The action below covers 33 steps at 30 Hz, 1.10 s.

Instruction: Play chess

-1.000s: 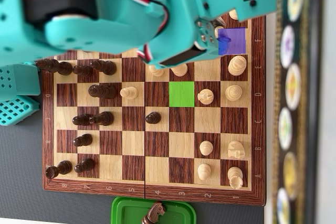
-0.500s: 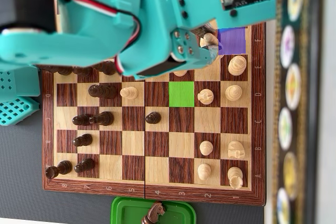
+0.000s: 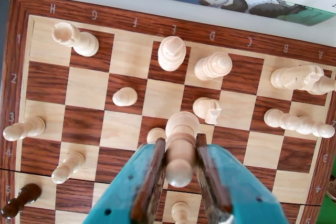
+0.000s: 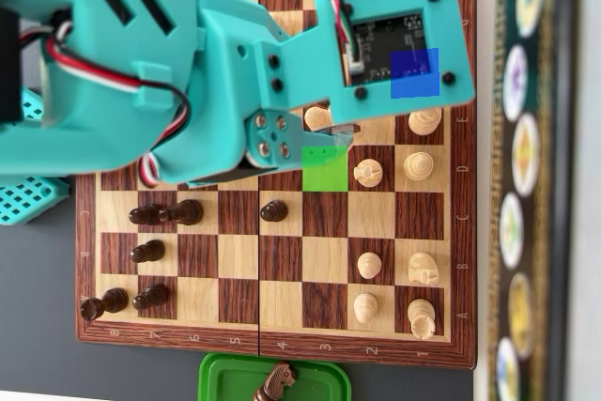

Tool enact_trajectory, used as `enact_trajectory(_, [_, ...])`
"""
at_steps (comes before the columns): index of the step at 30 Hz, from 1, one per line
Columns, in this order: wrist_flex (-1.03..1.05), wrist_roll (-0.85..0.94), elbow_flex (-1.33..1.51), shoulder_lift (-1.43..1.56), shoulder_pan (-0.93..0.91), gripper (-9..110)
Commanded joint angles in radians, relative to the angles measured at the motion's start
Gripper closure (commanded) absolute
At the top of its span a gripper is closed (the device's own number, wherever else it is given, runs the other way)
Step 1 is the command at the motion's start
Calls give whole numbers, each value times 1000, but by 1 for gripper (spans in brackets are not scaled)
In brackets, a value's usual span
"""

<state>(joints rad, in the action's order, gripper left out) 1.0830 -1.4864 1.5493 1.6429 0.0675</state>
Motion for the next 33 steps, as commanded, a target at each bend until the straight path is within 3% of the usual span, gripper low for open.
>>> enact_trajectory(1, [2,-3,8,69,-25,93])
enact_trajectory(33, [-8,-2,133,58,-89,93])
